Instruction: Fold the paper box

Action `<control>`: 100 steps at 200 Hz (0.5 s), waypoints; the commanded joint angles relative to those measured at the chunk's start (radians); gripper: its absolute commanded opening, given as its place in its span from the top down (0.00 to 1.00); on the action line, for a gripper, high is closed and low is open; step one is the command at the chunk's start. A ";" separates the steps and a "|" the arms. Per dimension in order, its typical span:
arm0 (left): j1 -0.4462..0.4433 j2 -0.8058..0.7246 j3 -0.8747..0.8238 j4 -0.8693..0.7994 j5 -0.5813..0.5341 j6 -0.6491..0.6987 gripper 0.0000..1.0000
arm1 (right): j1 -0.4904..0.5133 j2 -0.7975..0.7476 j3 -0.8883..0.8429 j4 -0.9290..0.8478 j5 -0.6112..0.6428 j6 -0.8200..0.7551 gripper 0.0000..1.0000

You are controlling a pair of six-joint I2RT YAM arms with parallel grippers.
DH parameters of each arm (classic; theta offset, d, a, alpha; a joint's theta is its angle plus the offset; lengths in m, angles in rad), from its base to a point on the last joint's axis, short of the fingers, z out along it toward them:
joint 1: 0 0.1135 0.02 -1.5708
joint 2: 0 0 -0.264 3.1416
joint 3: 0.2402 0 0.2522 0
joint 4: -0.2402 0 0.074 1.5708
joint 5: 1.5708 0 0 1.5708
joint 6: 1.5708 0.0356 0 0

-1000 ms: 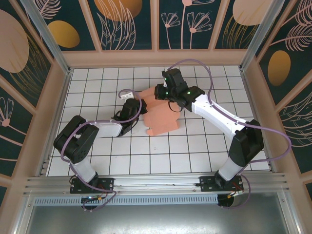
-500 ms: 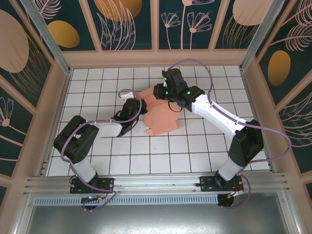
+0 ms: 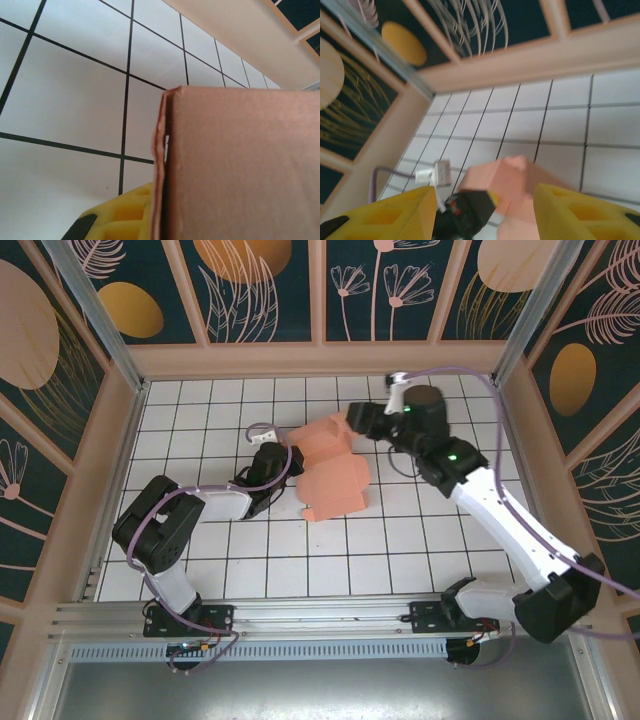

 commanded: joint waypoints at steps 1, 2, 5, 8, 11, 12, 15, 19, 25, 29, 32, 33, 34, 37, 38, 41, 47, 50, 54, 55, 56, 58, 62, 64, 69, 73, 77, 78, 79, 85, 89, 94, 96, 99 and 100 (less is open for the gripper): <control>-0.001 -0.004 0.031 0.006 0.067 0.029 1.00 | -0.098 0.016 -0.049 0.021 -0.159 -0.080 0.46; -0.002 -0.005 0.030 0.007 0.070 0.030 1.00 | -0.102 0.017 -0.049 0.019 -0.164 -0.083 0.46; -0.002 -0.006 0.030 0.010 0.078 0.033 1.00 | -0.110 0.021 -0.049 0.018 -0.183 -0.095 0.46; -0.001 -0.008 0.030 0.012 0.089 0.034 1.00 | -0.119 0.025 -0.050 0.016 -0.201 -0.105 0.46; -0.002 -0.009 0.030 0.015 0.098 0.036 1.00 | -0.127 0.030 -0.051 0.015 -0.218 -0.120 0.46; -0.002 -0.010 0.030 0.016 0.101 0.036 1.00 | -0.129 0.032 -0.051 0.015 -0.224 -0.124 0.46; -0.001 -0.009 0.029 0.018 0.110 0.037 1.00 | -0.135 0.037 -0.051 0.013 -0.239 -0.137 0.46; 0.000 -0.011 0.030 0.019 0.121 0.039 1.00 | -0.141 0.044 -0.050 0.011 -0.259 -0.154 0.46; -0.002 -0.011 0.031 0.021 0.136 0.042 1.00 | -0.148 0.057 -0.048 0.009 -0.286 -0.178 0.46; -0.002 -0.010 0.035 0.020 0.144 0.042 1.00 | -0.154 0.066 -0.049 0.009 -0.314 -0.198 0.46; -0.001 -0.011 0.037 0.020 0.150 0.045 1.00 | -0.156 0.072 -0.050 0.011 -0.337 -0.215 0.46; 0.000 -0.011 0.037 0.019 0.152 0.045 1.00 | -0.157 0.074 -0.051 0.012 -0.347 -0.222 0.46; -0.001 -0.010 0.037 0.018 0.154 0.045 1.00 | -0.158 0.075 -0.052 0.013 -0.355 -0.229 0.46; -0.001 -0.011 0.039 0.018 0.158 0.047 1.00 | -0.160 0.081 -0.055 0.014 -0.376 -0.245 0.46; 0.000 -0.010 0.039 0.019 0.159 0.047 1.00 | -0.162 0.083 -0.056 0.015 -0.383 -0.250 0.46; -0.001 -0.012 0.039 0.020 0.163 0.047 1.00 | -0.164 0.089 -0.058 0.016 -0.397 -0.261 0.46; 0.000 -0.014 0.037 0.027 0.175 0.048 1.00 | -0.167 0.100 -0.056 0.012 -0.418 -0.283 0.46; 0.000 -0.015 0.038 0.031 0.177 0.049 1.00 | -0.169 0.107 -0.055 0.009 -0.430 -0.294 0.47; -0.001 -0.015 0.040 0.032 0.181 0.051 1.00 | -0.170 0.115 -0.053 0.005 -0.446 -0.305 0.49; -0.001 -0.015 0.040 0.032 0.182 0.051 1.00 | -0.170 0.117 -0.053 0.004 -0.451 -0.308 0.49; -0.001 -0.015 0.040 0.031 0.182 0.052 1.00 | -0.170 0.119 -0.052 0.003 -0.455 -0.310 0.50; -0.002 -0.016 0.042 0.030 0.183 0.054 1.00 | -0.171 0.122 -0.050 0.001 -0.466 -0.315 0.51; -0.002 -0.016 0.046 0.025 0.183 0.055 1.00 | -0.171 0.129 -0.048 -0.004 -0.483 -0.326 0.52; -0.001 -0.017 0.047 0.023 0.183 0.056 1.00 | -0.170 0.132 -0.047 -0.007 -0.493 -0.329 0.53; 0.000 -0.017 0.049 0.019 0.183 0.056 1.00 | -0.169 0.138 -0.045 -0.009 -0.521 -0.339 0.53; -0.001 -0.017 0.052 0.017 0.182 0.054 1.00 | -0.169 0.140 -0.048 -0.007 -0.547 -0.345 0.53; 0.000 -0.017 0.053 0.014 0.179 0.055 1.00 | -0.168 0.140 -0.054 -0.003 -0.570 -0.351 0.53; 0.000 -0.016 0.055 0.013 0.178 0.054 1.00 | -0.168 0.140 -0.056 -0.001 -0.575 -0.352 0.53; -0.001 -0.017 0.056 0.012 0.178 0.054 1.00 | -0.168 0.140 -0.058 0.001 -0.579 -0.354 0.53; -0.001 -0.018 0.058 0.011 0.175 0.049 1.00 | -0.162 0.136 -0.072 0.012 -0.602 -0.368 0.53; 0.000 -0.018 0.061 0.011 0.175 0.047 1.00 | -0.159 0.131 -0.082 0.018 -0.610 -0.377 0.54; -0.001 -0.016 0.063 0.008 0.177 0.046 1.00 | -0.154 0.126 -0.097 0.027 -0.613 -0.387 0.54; -0.002 -0.016 0.066 0.006 0.178 0.046 1.00 | -0.151 0.123 -0.102 0.031 -0.614 -0.390 0.55; 0.000 -0.015 0.070 0.000 0.178 0.043 1.00 | -0.149 0.120 -0.110 0.035 -0.614 -0.392 0.55; 0.000 -0.015 0.072 -0.004 0.178 0.043 1.00 | -0.148 0.118 -0.113 0.037 -0.614 -0.394 0.56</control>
